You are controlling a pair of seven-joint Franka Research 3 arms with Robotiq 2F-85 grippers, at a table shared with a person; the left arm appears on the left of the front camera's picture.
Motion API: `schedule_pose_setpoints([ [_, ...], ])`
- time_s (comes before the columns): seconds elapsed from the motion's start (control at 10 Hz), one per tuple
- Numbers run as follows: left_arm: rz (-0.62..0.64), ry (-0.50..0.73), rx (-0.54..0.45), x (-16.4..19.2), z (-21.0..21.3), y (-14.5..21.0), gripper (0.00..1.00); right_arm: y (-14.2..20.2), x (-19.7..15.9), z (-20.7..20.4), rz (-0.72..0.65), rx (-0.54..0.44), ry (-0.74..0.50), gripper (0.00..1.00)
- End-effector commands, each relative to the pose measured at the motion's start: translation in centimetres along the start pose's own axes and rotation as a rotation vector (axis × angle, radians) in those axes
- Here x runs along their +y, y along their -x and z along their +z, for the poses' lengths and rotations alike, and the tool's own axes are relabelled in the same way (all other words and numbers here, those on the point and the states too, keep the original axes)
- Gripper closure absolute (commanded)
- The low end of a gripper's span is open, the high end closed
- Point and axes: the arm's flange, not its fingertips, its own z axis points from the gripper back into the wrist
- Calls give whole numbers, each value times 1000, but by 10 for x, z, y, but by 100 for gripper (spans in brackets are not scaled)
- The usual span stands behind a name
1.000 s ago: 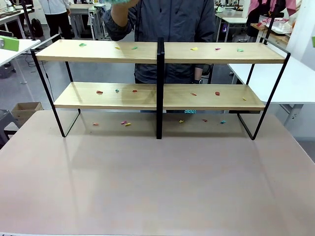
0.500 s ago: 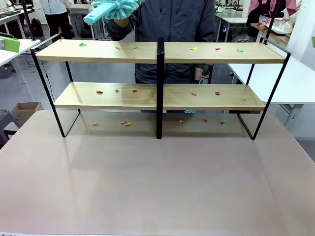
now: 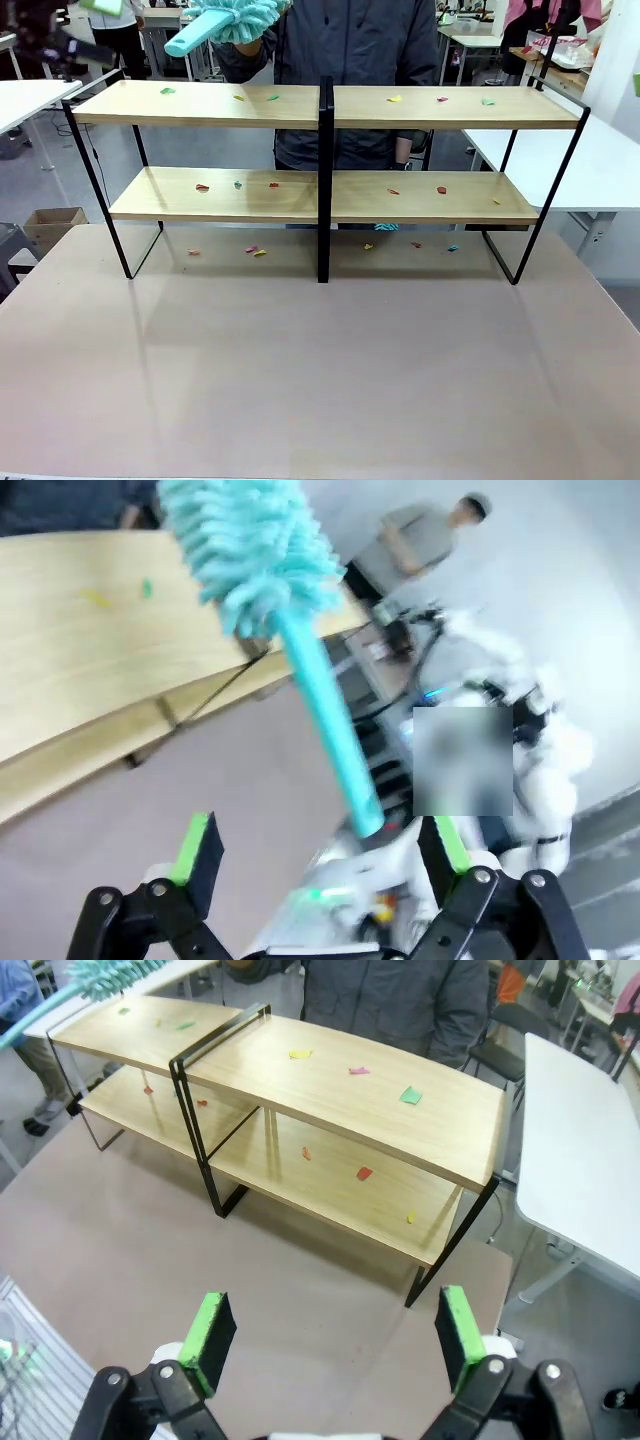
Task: Clean the shelves.
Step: Pick up the Duster when the human hands it over.
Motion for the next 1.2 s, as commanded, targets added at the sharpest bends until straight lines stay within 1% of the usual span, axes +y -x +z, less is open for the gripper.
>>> schedule_pose_setpoints([
  [0.0, -123, -118, 23, -8, 4, 17, 0, 0, -1, 0, -3, -2, -3, 0],
  [0.1, 0, 0, 0, 0, 0, 0, 0, 0, -1, 0, -3, -2, -3, 0],
  [0.2, -34, 138, 63, -6, -9, 7, 0, 0, -1, 0, -3, -2, -3, 0],
  [0.3, -14, 130, 84, 0, -17, 2, 0, 0, -1, 0, -3, -2, -3, 0],
  [0.5, 73, 157, 114, 24, -48, -23, 0, 0, -1, 0, -3, -2, -3, 0],
  [0.6, 99, 151, 116, 31, -63, -32, 0, 0, -1, 0, -3, -2, -3, 0],
  [0.7, 135, 182, 117, 35, -73, -35, 0, 0, -1, 0, -3, -2, -3, 0],
  [0.8, 159, 228, 93, 31, -82, -35, 0, 0, -1, 0, -3, -2, -3, 0],
  [1.0, 185, 243, 32, 31, -92, -38, 0, 0, -1, 0, -3, -2, -3, 0],
  [1.1, 219, 253, 41, 30, -98, -40, 0, 0, -1, 0, -3, -2, -3, 0],
])
